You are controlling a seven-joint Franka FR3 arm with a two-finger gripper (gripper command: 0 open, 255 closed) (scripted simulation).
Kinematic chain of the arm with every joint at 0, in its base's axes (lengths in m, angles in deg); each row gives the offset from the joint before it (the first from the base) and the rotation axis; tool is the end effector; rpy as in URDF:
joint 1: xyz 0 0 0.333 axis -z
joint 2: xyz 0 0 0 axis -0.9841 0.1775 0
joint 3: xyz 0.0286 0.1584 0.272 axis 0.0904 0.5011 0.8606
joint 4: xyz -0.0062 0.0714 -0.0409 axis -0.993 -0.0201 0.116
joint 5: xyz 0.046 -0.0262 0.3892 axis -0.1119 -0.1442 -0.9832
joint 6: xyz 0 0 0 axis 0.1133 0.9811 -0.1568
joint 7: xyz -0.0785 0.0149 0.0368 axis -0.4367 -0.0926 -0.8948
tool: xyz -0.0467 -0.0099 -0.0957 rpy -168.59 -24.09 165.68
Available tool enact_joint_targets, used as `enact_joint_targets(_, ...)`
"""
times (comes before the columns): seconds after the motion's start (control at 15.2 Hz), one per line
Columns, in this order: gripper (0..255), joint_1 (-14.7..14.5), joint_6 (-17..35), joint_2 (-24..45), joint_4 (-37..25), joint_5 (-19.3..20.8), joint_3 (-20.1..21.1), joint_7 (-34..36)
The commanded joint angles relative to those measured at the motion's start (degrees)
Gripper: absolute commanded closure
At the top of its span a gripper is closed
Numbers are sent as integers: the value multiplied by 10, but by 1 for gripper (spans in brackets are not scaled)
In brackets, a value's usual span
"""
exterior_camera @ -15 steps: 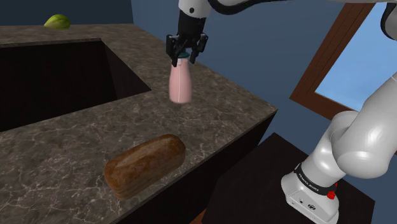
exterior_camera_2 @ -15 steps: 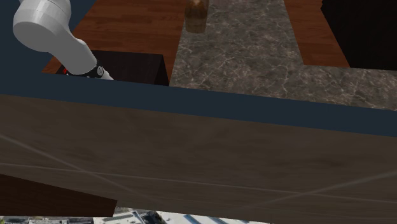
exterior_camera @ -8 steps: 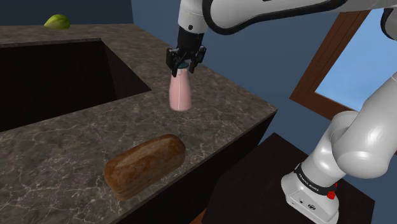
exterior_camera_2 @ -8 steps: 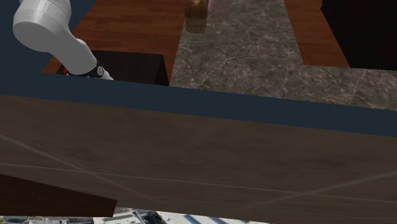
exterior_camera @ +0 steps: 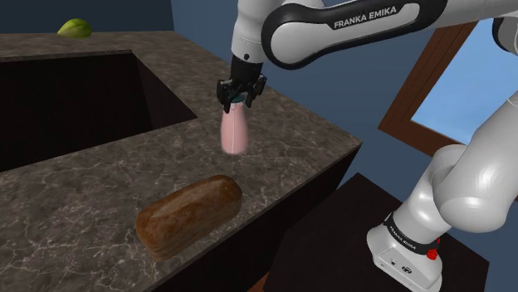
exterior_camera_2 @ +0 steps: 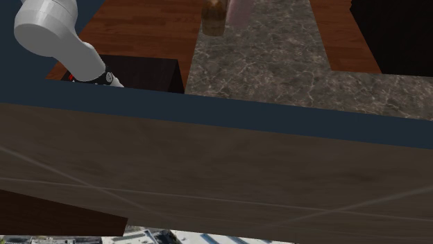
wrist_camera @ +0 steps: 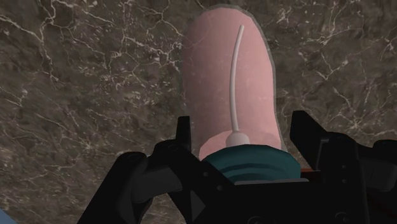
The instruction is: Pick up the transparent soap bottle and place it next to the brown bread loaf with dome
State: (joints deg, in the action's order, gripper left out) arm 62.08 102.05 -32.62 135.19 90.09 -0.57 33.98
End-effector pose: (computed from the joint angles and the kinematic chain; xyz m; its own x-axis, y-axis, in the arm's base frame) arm 0.4907 0.2801 0.4990 0.9728 -0.0494 0.2262 -0.0542 -0.9984 0.0149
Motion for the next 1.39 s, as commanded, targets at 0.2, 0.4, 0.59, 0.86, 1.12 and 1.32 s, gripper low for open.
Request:
enact_joint_targets(0.2,255,0,38,7,31,6,1,9)
enact_joint_targets(0.4,255,0,60,14,46,11,1,14)
enact_joint_targets(0.59,255,0,81,22,60,16,0,20)
enact_joint_targets(0.86,255,0,110,35,77,24,0,28)
enact_joint_targets(1.12,255,0,138,49,93,34,-1,38)
enact_joint_targets(1.32,255,0,157,60,101,41,-2,45)
